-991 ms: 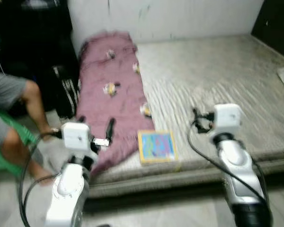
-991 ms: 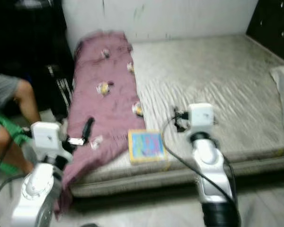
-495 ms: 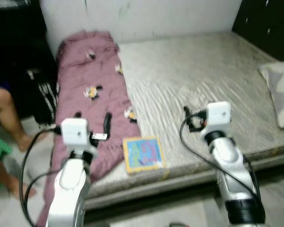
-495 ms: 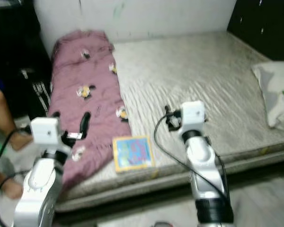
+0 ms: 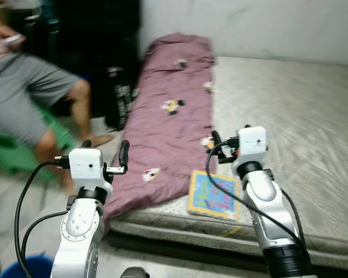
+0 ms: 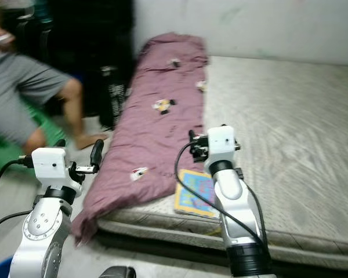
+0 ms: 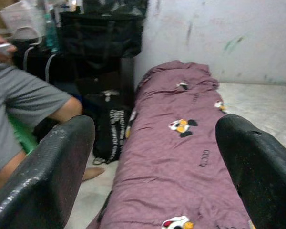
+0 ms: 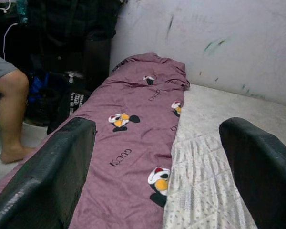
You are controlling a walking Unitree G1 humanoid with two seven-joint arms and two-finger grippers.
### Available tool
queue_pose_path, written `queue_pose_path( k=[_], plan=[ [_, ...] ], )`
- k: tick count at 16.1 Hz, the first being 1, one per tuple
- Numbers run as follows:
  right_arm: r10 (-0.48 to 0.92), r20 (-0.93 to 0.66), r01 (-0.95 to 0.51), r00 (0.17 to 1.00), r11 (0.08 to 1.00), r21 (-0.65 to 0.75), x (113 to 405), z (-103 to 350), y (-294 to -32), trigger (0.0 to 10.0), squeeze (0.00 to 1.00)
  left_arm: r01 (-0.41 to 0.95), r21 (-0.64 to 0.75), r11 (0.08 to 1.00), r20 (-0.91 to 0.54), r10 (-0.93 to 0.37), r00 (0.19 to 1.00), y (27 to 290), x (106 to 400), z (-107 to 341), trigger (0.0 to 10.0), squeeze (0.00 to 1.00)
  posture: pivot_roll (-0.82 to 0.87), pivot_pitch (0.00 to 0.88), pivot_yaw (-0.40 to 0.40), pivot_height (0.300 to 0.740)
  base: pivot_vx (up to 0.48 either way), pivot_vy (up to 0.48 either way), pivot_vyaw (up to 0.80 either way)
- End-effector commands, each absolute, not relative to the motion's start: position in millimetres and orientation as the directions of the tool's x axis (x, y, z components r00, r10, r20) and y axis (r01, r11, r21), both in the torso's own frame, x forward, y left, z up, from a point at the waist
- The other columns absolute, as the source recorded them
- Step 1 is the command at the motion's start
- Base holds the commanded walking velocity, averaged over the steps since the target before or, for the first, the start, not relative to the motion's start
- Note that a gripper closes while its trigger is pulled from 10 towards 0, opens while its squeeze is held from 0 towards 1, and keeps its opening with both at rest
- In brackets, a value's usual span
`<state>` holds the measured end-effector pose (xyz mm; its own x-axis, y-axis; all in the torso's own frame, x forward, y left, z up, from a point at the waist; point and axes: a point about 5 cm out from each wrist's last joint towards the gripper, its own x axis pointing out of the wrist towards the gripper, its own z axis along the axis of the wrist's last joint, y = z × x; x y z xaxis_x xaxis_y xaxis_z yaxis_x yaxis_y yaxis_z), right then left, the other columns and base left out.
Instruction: Clean up the room
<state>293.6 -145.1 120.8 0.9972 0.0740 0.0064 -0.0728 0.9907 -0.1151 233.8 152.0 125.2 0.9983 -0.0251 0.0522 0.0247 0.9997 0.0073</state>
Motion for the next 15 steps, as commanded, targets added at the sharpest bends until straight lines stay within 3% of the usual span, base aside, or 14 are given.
queue_pose_path(
  k=[1, 6, 15],
  plan=[
    [0.030, 0.024, -0.028, 0.999, 0.994, -0.104, 293.0, 123.6, -155.1, 10.0, 0.00, 0.041, 0.016, 0.999, 0.045, -0.042, 0.998, 149.2, 234.0, 124.7, 10.0, 0.00, -0.04, 0.000, -0.012, 0.740, 0.000, 0.000, 0.00],
    [0.014, 0.021, -0.011, 1.000, 0.994, -0.107, 293.5, 121.2, -158.5, 10.0, 0.00, 0.049, 0.027, 0.998, 0.058, -0.051, 0.997, 149.5, 236.2, 126.6, 10.0, 0.00, -0.04, 0.000, -0.006, 0.740, 0.000, -0.100, 0.00],
    [0.020, 0.026, -0.018, 0.999, 0.995, -0.099, 293.3, 121.6, -158.9, 10.0, 0.00, 0.055, 0.024, 0.998, 0.063, -0.056, 0.996, 148.4, 237.8, 127.5, 10.0, 0.00, -0.04, 0.000, -0.008, 0.740, 0.000, -0.355, 0.00]
  ],
)
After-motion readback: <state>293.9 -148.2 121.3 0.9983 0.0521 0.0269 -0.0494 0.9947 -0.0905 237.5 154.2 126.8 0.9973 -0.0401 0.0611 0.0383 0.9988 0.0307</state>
